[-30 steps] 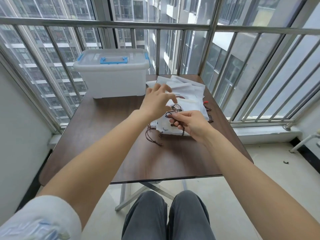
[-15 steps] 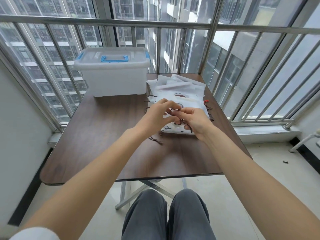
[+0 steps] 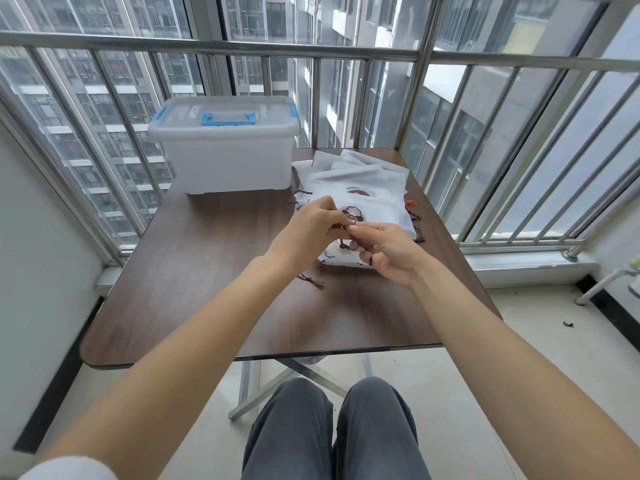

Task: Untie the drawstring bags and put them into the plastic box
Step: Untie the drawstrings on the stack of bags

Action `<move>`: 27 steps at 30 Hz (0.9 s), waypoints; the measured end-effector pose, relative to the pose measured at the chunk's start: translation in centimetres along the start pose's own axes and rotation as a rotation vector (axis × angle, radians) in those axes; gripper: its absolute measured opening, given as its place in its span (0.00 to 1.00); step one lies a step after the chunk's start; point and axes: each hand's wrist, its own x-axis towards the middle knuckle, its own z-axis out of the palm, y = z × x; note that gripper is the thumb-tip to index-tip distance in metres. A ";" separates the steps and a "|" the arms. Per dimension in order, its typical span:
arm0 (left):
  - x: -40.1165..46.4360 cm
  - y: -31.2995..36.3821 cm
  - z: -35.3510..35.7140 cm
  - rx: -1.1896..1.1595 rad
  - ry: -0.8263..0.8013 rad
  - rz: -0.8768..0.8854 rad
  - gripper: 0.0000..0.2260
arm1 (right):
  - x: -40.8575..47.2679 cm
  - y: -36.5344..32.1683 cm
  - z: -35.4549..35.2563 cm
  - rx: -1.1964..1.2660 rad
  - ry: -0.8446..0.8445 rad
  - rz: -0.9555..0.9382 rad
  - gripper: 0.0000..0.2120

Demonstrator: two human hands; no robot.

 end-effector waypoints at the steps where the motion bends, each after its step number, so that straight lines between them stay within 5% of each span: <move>1: -0.1 -0.1 0.0 0.004 0.004 -0.007 0.08 | -0.1 -0.1 -0.1 0.022 -0.018 0.003 0.07; 10: -0.6 -0.4 -0.3 -0.050 0.064 -0.129 0.05 | -0.1 -0.5 0.0 -0.006 0.106 -0.056 0.11; 20: -0.1 -0.7 -0.6 -0.182 -0.079 -0.301 0.10 | -0.3 -0.1 0.9 -0.686 0.234 -0.422 0.07; 27: -0.2 -0.9 -0.6 -0.306 -0.068 -0.317 0.08 | -0.2 -0.1 1.4 -0.896 0.294 -0.487 0.08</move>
